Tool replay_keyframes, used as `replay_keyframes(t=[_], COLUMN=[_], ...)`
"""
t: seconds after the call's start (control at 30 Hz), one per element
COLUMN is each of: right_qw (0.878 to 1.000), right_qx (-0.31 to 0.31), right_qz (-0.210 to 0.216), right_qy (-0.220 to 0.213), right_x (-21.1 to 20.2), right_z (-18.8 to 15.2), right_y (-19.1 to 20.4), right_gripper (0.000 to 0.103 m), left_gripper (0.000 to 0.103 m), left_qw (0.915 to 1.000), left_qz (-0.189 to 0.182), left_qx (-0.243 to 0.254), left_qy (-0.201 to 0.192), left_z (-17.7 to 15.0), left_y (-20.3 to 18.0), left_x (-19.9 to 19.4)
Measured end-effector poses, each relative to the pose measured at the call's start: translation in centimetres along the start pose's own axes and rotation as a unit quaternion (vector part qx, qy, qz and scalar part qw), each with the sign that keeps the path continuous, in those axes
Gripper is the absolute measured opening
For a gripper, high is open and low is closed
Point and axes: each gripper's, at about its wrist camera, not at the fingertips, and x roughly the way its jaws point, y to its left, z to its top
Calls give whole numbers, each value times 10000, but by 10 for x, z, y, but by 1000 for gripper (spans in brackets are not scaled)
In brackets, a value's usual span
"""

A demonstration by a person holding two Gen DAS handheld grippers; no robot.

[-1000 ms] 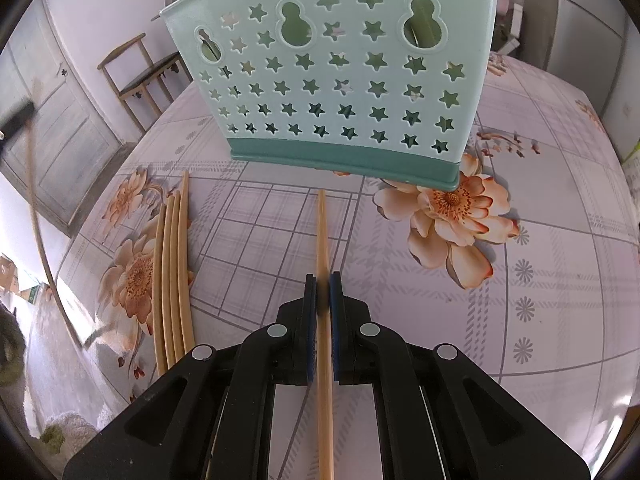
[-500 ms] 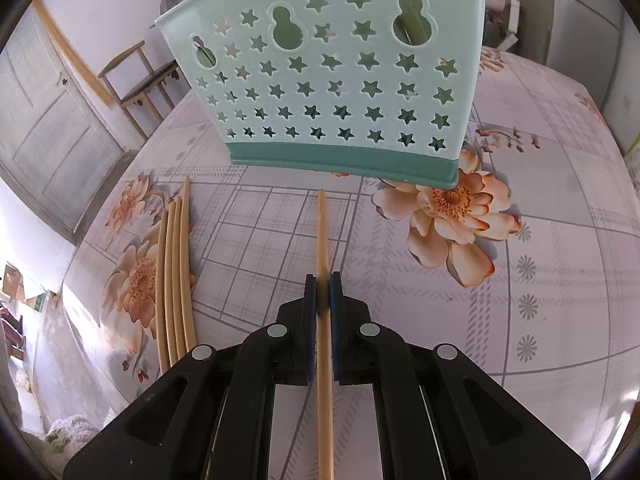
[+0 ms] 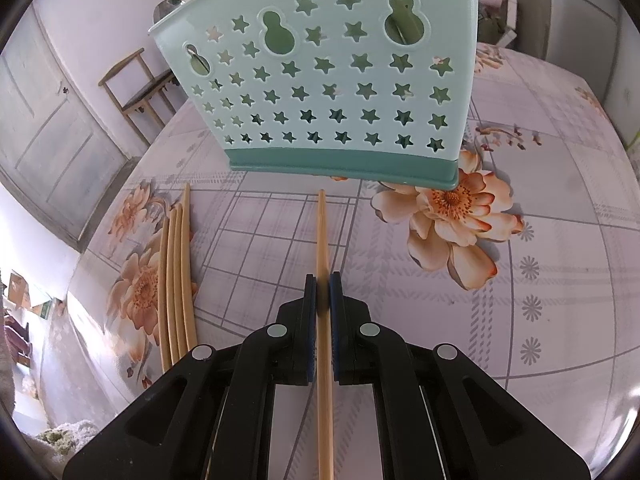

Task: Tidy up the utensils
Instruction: 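Lower the chopstick into the green holder and open the left gripper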

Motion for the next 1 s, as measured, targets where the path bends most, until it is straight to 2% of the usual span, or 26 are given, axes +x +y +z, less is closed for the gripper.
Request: replay_keyframes(t=[0.33, 0.7, 1.0], right_qw=[9999, 9999, 9998], right_qx=[85, 116, 136], right_qz=[78, 86, 107], right_qy=[-18, -30, -21], right_x=[-2, -3, -3], right_z=[-1, -1, -1], right_y=[-4, -5, -7], right_gripper=[5, 5, 5], left_gripper=[5, 6, 9], left_qw=[9991, 9951, 9909], left_qz=[68, 214, 296], left_qx=[42, 231, 423], left_qy=[414, 935, 1246], left_z=[-56, -109, -132], left_y=[2, 4, 0], left_x=[35, 44, 45])
